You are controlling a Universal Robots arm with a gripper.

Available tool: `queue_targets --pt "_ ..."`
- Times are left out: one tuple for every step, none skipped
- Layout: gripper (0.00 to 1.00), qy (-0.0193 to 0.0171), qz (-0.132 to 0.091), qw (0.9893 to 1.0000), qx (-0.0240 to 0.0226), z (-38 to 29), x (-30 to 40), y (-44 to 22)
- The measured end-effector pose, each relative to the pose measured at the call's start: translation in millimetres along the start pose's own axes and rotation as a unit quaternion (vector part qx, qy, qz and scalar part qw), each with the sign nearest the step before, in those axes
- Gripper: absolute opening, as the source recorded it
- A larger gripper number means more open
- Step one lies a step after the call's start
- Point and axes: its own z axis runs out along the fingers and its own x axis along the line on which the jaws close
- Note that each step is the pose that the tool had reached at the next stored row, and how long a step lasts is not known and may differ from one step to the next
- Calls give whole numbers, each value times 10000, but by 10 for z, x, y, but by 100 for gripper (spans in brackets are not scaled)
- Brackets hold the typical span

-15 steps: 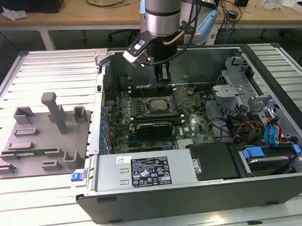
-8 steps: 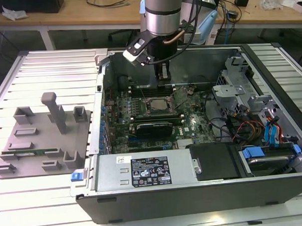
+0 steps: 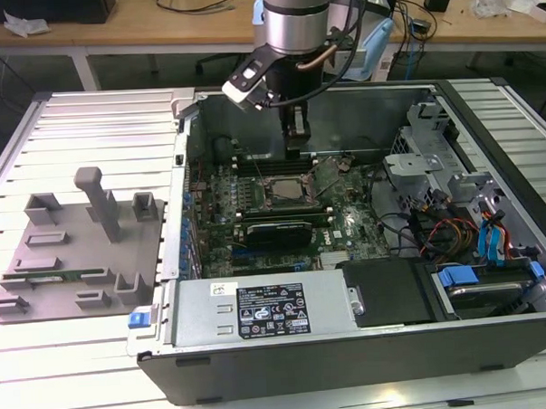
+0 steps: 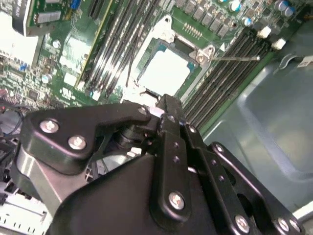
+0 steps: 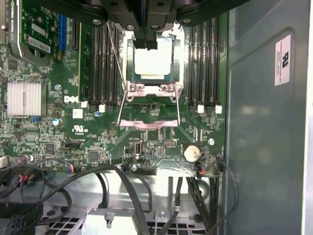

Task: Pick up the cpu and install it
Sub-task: 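Close the cpu cover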

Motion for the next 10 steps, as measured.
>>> queue_targets --pt "11 0 0 10000 0 1 0 22" --pt "11 0 1 10000 0 3 -1 66" --pt "11 1 0 10000 0 5 -2 123" --pt "11 0 1 10000 0 7 -3 171" --pt "11 1 0 10000 0 9 -4 234" --pt "11 0 0 10000 0 10 -5 275" --pt "11 0 0 10000 0 12 -5 316" --pt "11 0 0 10000 0 15 -6 386" --pt "11 1 0 10000 0 18 -7 446" --pt "11 1 0 10000 -1 21 -7 512"
